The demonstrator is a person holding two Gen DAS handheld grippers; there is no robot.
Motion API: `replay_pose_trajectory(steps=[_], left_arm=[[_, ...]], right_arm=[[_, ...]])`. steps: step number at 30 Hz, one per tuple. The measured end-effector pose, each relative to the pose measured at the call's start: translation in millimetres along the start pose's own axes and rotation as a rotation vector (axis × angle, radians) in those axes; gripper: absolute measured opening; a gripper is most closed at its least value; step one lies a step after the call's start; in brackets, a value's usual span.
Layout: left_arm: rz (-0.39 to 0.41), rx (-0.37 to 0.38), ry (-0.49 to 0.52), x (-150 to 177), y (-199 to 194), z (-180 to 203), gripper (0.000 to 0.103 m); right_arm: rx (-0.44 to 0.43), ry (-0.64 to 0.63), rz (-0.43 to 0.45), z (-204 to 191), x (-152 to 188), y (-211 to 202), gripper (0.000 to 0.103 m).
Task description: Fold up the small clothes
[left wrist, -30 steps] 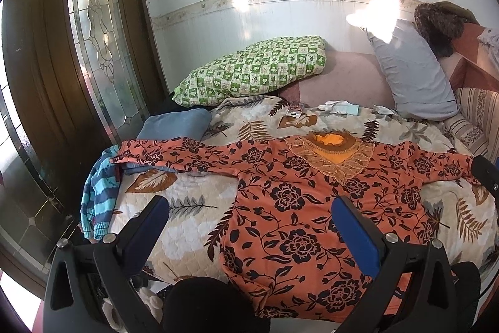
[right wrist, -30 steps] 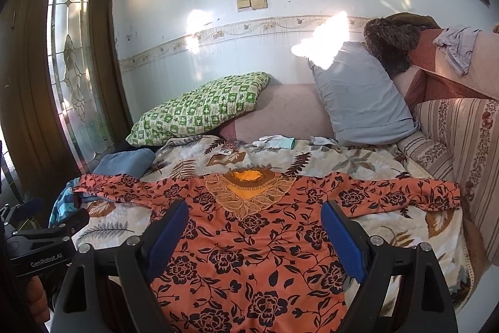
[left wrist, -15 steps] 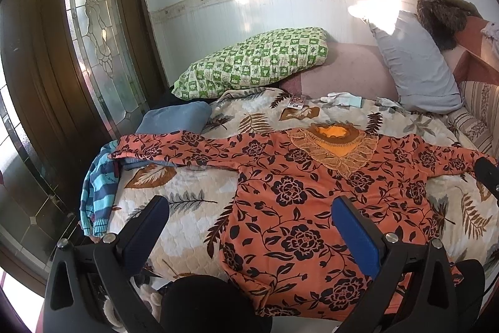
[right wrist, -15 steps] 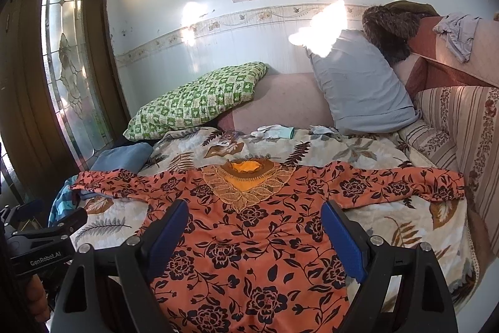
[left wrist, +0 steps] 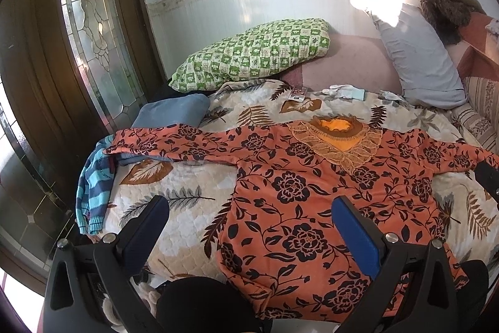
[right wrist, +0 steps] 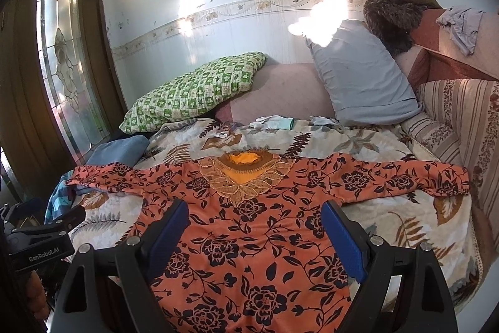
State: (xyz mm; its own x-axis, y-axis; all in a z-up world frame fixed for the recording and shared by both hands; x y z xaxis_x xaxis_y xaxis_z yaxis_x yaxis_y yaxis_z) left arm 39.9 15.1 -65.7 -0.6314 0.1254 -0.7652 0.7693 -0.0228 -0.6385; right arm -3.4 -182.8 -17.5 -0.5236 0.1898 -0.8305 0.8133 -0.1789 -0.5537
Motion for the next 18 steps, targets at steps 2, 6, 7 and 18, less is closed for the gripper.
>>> replay_pose_trajectory(steps=[2, 6, 7, 18], left_arm=[[-0.009, 0.002, -0.002, 0, 4, -1, 0.103], [-0.02, 0.003, -0.01, 0, 13, -5, 0.103], [-0.02, 0.002, -0.013, 0, 15, -6, 0.103], [-0.032, 0.007, -0.034, 0, 25, -16, 0.103]], right_arm=[[0.0, -0.005, -0.009, -2, 1, 4, 0.089], [-0.003, -0.012, -0.024, -6, 2, 13, 0.089], [-0.004, -0.015, -0.027, -6, 3, 15, 0.089], [-0.007, -0.036, -0.042, -14, 3, 27, 0.089]])
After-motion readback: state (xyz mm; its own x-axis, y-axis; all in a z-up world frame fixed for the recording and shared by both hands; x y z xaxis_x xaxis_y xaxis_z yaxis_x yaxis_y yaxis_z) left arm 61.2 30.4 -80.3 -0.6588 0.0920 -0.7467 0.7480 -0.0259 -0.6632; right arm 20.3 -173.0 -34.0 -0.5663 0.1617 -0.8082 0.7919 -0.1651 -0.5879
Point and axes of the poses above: each gripper's, at about its wrist camera, not at the fingertips, and y roughly the way its jaws point, z to its right, x to its underside, the point moved 2 cm from there along y, roughly the way its jaws point, and after that the axes turned 6 degrees about x, right-handed, at the moved point
